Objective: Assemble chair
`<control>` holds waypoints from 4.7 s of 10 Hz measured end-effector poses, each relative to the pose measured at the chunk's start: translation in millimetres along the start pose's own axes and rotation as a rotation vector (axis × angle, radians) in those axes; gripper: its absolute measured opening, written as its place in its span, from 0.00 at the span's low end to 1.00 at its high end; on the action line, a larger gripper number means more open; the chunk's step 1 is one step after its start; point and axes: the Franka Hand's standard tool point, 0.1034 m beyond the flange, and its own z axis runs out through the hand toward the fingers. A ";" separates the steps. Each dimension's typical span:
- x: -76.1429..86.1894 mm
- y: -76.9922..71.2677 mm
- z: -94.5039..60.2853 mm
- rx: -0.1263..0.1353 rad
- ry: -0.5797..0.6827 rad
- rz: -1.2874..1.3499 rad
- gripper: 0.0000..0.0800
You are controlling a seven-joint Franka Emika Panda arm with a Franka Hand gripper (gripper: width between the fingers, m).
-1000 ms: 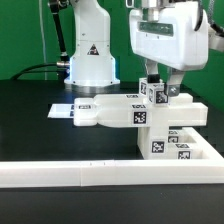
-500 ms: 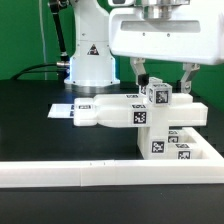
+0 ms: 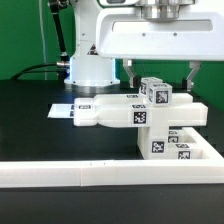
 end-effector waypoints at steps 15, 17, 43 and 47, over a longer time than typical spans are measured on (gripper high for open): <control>-0.2 2.8 0.8 -0.006 0.001 0.578 0.36; -4.0 3.7 0.6 -0.011 -0.018 0.835 0.36; -0.9 3.6 3.2 0.010 -0.012 0.247 0.81; -0.8 4.0 3.4 0.008 -0.010 0.158 0.61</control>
Offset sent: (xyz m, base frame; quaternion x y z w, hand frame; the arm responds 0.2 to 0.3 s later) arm 0.0000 0.0000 0.0000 0.0000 0.0000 0.0000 1.0000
